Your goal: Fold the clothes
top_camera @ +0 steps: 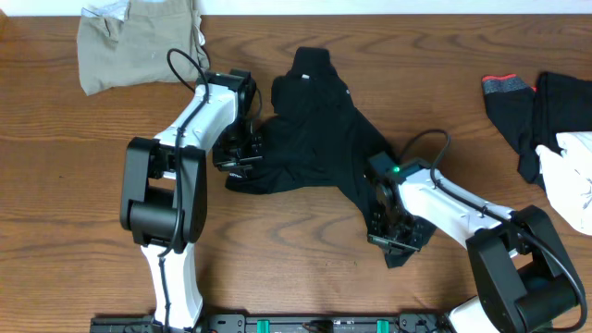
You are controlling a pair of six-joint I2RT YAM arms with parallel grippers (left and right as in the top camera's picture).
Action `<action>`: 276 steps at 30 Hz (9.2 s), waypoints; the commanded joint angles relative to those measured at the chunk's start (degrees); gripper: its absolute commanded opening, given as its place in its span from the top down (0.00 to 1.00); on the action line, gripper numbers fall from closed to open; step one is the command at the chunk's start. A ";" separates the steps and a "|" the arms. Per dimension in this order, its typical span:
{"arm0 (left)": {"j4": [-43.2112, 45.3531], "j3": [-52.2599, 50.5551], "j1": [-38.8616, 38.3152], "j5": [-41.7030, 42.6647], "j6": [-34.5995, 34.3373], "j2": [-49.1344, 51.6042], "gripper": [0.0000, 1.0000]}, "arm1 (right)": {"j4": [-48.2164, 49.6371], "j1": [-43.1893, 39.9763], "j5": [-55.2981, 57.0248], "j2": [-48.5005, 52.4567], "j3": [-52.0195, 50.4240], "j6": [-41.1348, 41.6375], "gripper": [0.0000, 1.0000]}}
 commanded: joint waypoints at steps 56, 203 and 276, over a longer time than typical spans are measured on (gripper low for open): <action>8.90 -12.44 -9.68 0.13 -8.02 -14.60 0.05 | -23.63 -27.28 10.82 -9.07 26.58 -13.25 0.01; 9.86 -17.29 2.60 -13.88 -15.34 -47.80 0.94 | 11.65 19.32 -0.87 -13.57 -5.51 13.64 0.01; 8.57 -17.29 2.60 -13.84 -15.30 -47.91 0.94 | 22.32 12.92 12.22 -13.38 -13.31 7.48 0.99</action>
